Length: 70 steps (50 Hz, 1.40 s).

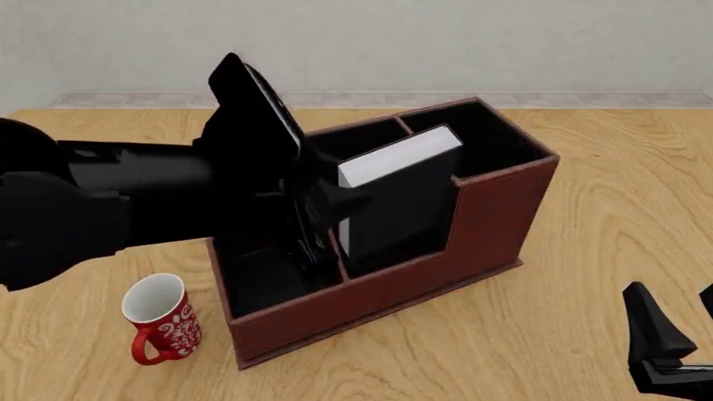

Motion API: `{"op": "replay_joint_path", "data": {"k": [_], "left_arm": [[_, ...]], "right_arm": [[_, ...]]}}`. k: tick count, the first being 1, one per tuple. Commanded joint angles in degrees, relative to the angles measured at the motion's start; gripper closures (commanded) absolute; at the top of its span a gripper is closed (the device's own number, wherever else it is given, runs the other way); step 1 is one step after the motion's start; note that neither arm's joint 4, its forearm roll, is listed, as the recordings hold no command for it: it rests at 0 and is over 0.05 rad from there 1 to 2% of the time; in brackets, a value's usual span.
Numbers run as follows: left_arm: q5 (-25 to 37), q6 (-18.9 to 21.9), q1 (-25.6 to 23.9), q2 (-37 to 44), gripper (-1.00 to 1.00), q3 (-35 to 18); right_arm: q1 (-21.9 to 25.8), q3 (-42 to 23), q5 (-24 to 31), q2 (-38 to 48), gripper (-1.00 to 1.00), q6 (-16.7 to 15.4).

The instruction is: Pick up the book and place it in the back compartment of the caddy.

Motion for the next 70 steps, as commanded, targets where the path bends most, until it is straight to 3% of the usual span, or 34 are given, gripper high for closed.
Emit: {"op": "replay_joint_path", "data": {"k": [1,70], "left_arm": [[-2.11,0.90,2.46,2.46,1.00,-0.17],[-14.64,-0.59,6.21,15.59,1.00,1.82]], "right_arm": [[0.01,-0.06,0.37,-0.31,-1.00,0.00],[0.00,-0.06,0.36,-0.31,-1.00,-0.01]]}}
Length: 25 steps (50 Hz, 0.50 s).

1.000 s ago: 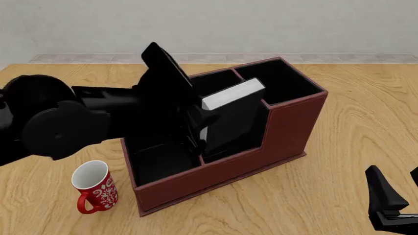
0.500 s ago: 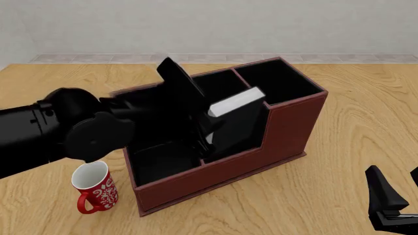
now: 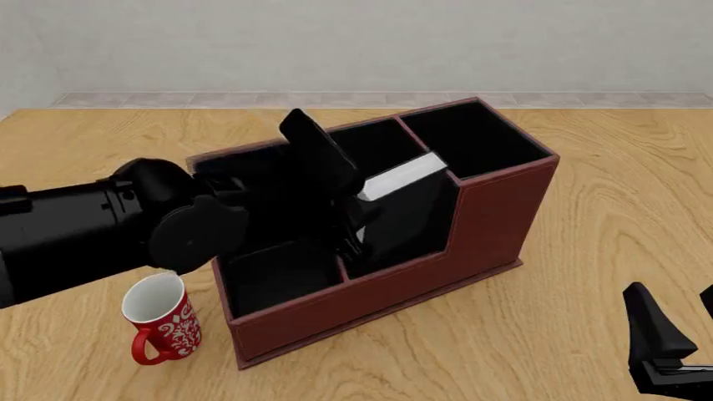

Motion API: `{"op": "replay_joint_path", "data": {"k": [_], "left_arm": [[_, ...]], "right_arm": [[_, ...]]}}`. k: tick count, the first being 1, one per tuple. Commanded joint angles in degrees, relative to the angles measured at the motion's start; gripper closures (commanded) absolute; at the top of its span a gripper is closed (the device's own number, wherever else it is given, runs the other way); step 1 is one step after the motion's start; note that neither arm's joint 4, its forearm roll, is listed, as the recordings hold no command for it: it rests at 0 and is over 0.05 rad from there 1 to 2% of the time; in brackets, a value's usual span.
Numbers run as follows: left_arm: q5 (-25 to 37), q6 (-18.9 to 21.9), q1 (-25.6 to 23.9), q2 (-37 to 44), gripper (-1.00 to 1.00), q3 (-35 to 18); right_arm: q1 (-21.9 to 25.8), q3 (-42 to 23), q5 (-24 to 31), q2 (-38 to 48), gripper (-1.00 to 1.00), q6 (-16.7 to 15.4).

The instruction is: Pick up the book and place it in the back compartment of the caddy.

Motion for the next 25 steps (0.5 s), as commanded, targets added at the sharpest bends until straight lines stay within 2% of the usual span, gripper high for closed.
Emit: {"op": "replay_joint_path", "data": {"k": [1,25], "left_arm": [[-1.46,0.72,0.76,1.74,1.00,-1.16],[-2.94,0.32,1.72,4.59,1.00,-1.54]], "right_arm": [[-0.01,0.00,0.01,-0.02,-1.00,0.01],[0.01,0.00,-0.01,0.01,-1.00,-0.01]]}}
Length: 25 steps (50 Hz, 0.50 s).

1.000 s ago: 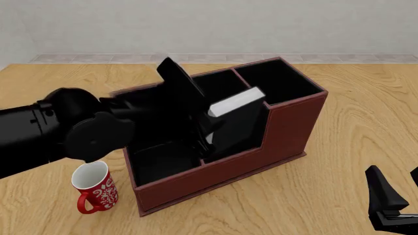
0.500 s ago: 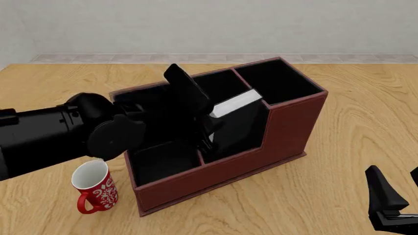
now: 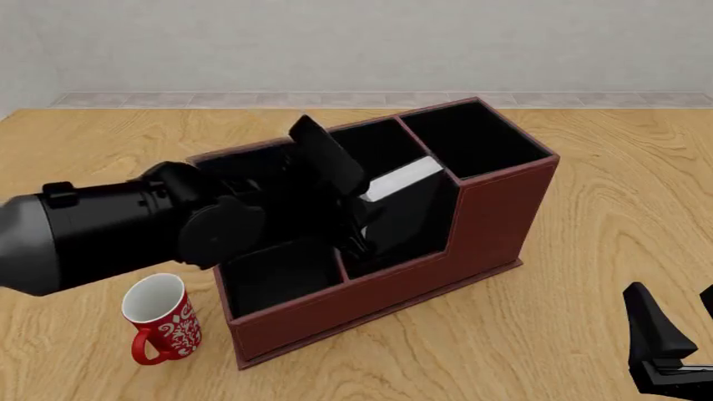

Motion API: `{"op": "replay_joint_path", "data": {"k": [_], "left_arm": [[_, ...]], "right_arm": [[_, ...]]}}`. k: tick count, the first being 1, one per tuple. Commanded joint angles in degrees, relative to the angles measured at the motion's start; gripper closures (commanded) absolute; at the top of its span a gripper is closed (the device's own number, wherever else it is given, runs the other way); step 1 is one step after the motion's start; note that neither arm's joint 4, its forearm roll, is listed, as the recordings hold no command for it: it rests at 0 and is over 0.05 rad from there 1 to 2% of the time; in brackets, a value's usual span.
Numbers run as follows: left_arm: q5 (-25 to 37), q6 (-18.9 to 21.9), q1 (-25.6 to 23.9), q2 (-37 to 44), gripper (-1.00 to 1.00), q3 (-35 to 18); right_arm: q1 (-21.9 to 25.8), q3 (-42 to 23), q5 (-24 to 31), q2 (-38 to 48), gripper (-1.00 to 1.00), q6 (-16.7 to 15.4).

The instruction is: Pick up the book and place it in the back compartment of the caddy.

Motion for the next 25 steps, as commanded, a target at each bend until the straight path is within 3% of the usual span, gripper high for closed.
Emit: {"op": "replay_joint_path", "data": {"k": [1,25], "left_arm": [[-0.83,0.58,0.35,0.85,1.00,-0.84],[-1.54,0.23,0.63,2.45,1.00,-0.79]], "right_arm": [[0.00,0.00,0.00,0.00,-1.00,0.01],[0.00,0.00,0.01,-0.02,-1.00,-0.02]]}}
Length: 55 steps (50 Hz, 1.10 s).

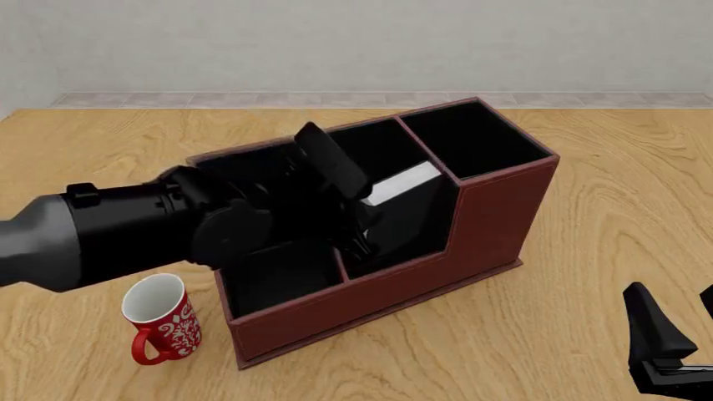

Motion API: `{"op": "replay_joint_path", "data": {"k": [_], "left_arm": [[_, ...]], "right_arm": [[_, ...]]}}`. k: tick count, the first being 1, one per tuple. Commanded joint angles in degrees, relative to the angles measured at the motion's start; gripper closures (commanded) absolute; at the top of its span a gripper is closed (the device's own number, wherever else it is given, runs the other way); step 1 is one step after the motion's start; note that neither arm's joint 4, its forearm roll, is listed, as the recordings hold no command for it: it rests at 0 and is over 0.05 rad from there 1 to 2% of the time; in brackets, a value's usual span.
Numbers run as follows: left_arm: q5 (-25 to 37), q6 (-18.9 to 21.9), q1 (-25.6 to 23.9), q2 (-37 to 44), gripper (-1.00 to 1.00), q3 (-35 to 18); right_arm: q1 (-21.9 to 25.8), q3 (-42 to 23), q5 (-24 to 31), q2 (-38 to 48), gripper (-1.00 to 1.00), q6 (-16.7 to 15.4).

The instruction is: Pick up the book and place it in the back compartment of the caddy.

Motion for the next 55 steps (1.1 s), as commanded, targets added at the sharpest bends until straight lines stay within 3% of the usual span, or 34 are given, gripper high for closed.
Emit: {"op": "replay_joint_path", "data": {"k": [1,5,6,36,55], "left_arm": [[-0.64,0.70,0.22,0.46,1.00,-0.76],[-0.67,0.93,0.53,0.60,1.00,-0.92],[-0.57,0.87,0.45,0.59,-1.00,-0.93],[-0.54,0.31,0.03,-0.78,-1.00,-0.05],[1.25,0.26,-1.83,-7.54,-1.00,3.12]], "right_arm": [[0.00,0.00,0.01,-0.02,-1.00,-0.02],[0.00,0.00,0.00,0.00,-1.00,-0.01],[0.00,0.00,0.02,-0.03,-1.00,0.00],[0.01,0.00,0.00,0.00,-1.00,0.00],[0.00,0.00,0.00,0.00,-1.00,-0.01]]}}
